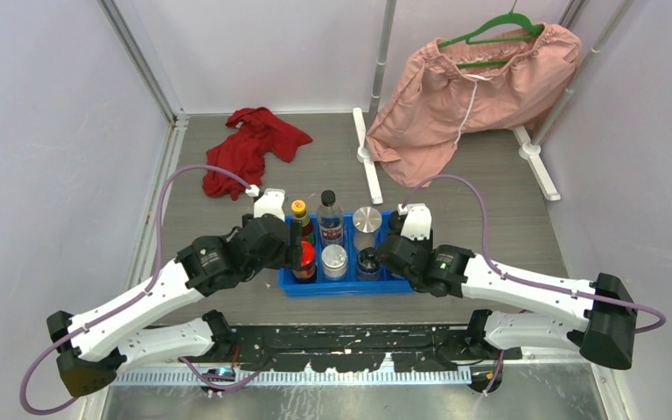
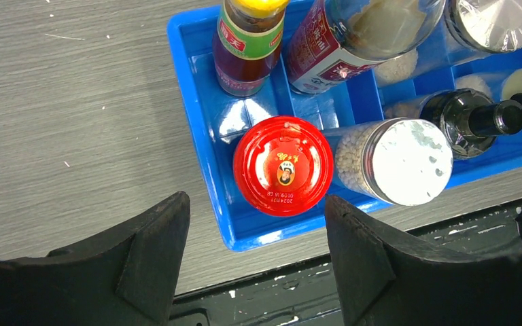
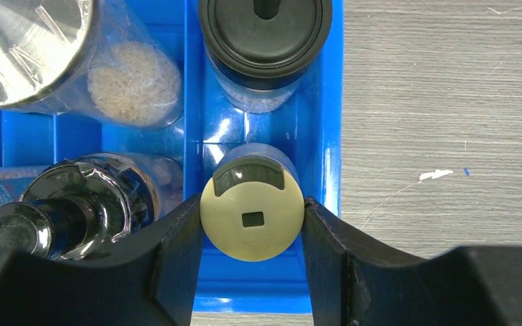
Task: Organize the condiment bottles
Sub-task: Place the bottle in the storage box.
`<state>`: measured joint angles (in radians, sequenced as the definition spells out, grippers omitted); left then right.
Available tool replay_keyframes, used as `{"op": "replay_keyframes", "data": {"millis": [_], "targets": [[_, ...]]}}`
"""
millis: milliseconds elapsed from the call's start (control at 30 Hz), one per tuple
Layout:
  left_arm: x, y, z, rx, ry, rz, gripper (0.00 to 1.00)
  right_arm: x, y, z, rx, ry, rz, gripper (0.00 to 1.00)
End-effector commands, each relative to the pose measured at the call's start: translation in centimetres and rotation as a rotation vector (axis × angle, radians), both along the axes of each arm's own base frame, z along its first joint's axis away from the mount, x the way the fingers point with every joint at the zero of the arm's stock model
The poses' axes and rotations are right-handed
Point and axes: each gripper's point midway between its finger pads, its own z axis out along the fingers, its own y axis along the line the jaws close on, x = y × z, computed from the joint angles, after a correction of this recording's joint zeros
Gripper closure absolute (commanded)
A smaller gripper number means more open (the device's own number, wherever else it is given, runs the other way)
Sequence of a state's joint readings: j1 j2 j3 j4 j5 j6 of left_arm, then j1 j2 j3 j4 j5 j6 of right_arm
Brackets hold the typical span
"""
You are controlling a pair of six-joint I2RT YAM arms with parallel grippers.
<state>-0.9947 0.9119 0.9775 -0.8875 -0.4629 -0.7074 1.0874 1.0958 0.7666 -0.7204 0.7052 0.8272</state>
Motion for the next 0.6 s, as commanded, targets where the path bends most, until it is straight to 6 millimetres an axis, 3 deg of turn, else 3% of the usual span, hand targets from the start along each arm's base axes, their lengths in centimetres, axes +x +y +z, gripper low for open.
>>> {"op": "replay_keyframes", "data": {"millis": [0,567], "targets": [[0.2,-0.2,0.6,-0.038,-0.024,0.017,0.27,0.7,0.7,0.6,0.054,-0.042,-0.029,0.65],[0.2,0.1,0.9,-0.033,-0.031,0.018,0.27,0.5,1.2,-0.5,0.057,-0.02,-0.024,0.65]]}}
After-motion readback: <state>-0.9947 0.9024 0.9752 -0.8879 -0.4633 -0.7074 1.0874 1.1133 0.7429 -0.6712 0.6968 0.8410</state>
